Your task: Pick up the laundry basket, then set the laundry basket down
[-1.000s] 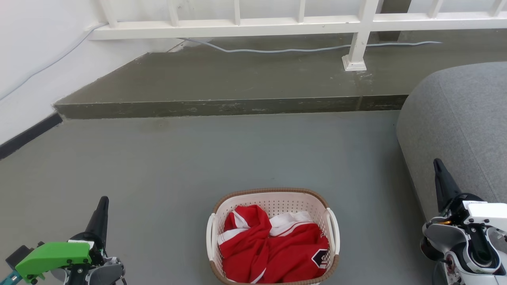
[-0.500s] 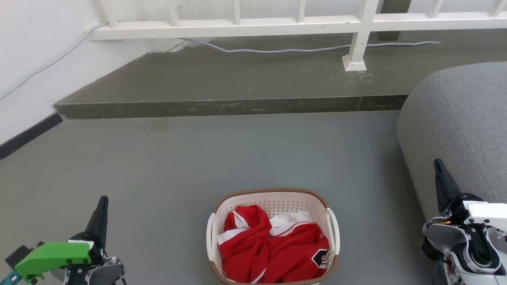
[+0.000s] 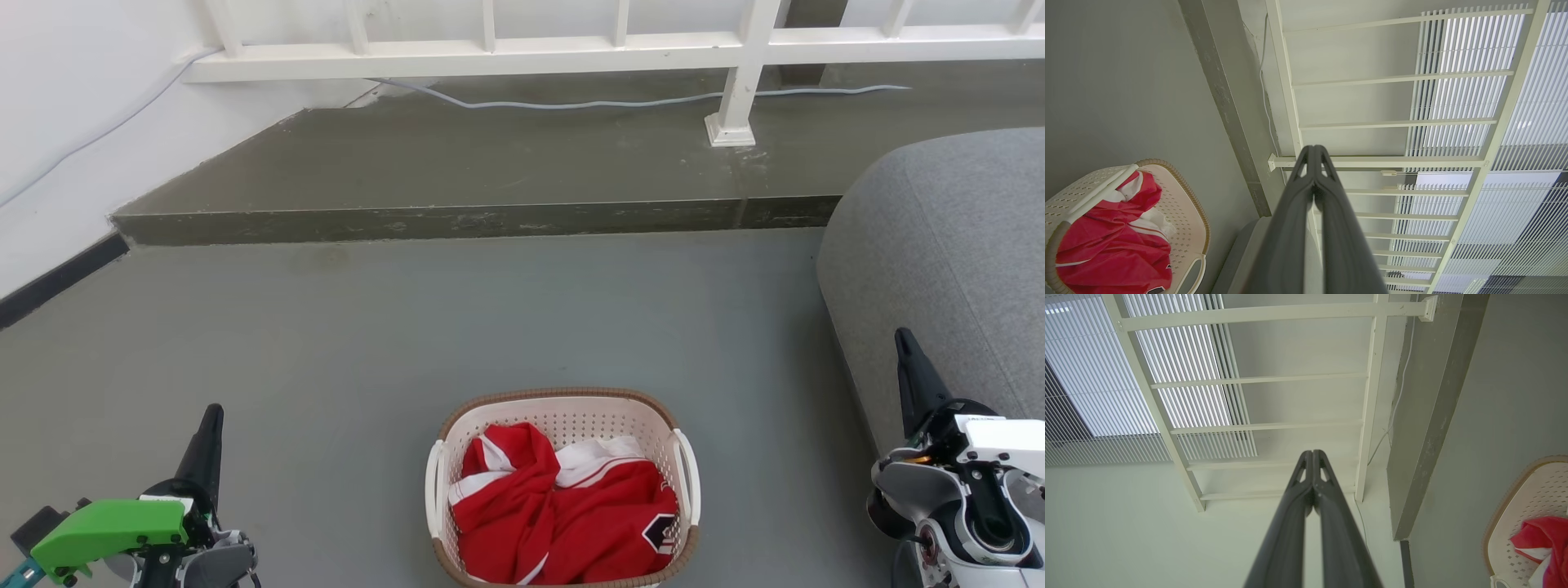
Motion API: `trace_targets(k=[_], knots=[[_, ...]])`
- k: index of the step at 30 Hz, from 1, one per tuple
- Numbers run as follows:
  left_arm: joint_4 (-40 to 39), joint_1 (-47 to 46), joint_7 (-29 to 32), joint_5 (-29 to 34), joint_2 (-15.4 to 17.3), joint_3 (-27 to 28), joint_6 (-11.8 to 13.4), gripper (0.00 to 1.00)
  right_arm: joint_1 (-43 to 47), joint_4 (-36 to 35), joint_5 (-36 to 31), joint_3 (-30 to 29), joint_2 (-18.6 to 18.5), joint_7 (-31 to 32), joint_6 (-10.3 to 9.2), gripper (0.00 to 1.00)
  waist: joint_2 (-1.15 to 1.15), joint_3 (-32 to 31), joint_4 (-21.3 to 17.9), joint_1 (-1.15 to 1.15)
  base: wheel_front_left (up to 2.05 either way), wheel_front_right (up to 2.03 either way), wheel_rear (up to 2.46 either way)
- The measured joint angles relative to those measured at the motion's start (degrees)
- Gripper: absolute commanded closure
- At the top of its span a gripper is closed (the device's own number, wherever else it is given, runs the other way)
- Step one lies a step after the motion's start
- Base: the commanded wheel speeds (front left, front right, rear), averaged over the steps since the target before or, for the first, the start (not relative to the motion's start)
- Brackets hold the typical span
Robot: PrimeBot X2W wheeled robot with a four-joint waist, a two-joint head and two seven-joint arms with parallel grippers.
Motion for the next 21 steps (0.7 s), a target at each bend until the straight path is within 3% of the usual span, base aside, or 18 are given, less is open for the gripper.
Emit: trace_targets(k=[21], knots=[[0.02, -0.01, 0.08, 0.0, -0.11, 0.16, 0.0, 1.0, -0.01, 0.08, -0.01, -0.15, 0.05, 0.32, 0.0, 1.0, 0.0, 0.0, 0.0, 0.0, 0.0, 0.0, 0.0]])
